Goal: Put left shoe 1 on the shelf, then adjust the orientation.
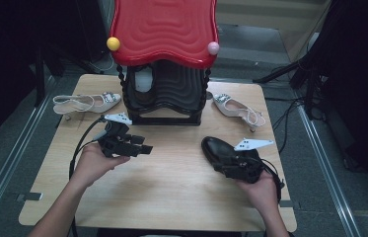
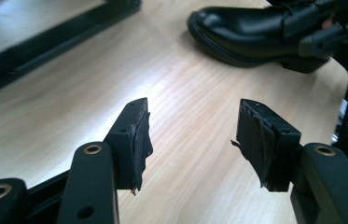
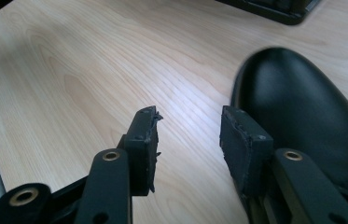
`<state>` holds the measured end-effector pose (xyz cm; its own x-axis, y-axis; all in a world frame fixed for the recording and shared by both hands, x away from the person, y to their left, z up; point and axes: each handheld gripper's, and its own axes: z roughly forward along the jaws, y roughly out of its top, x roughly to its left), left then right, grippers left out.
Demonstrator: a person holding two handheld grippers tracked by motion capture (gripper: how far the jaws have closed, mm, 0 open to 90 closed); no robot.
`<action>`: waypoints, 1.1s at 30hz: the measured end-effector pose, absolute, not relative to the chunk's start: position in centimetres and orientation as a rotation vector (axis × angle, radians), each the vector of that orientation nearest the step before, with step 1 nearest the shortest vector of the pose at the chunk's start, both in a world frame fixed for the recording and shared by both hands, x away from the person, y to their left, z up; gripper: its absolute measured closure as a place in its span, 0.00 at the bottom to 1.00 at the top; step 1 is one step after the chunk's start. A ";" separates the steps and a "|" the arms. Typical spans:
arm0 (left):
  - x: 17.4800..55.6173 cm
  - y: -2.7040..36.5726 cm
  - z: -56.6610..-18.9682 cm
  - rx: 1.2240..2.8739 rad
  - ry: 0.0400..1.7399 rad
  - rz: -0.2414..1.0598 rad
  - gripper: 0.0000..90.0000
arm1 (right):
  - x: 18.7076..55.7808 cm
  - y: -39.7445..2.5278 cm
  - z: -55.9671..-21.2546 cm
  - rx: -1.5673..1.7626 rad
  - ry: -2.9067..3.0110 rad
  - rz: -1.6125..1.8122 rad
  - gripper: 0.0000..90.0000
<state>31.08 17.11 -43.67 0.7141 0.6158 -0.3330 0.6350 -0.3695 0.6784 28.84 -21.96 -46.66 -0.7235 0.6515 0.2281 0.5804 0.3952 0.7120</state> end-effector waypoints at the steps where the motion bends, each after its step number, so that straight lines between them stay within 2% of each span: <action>1: 31.0 16.9 -43.8 2.079 0.938 -0.035 0.50 | 28.7 -22.4 -46.7 1.145 2.543 1.246 0.64; 12: 30.9 14.9 -45.0 2.121 0.896 -0.051 0.52 | 27.2 -24.9 -46.0 1.202 2.506 1.207 0.65; 33: 31.7 16.5 -44.4 2.061 0.931 -0.037 0.52 | 24.3 -29.3 -44.5 1.294 2.427 1.158 0.68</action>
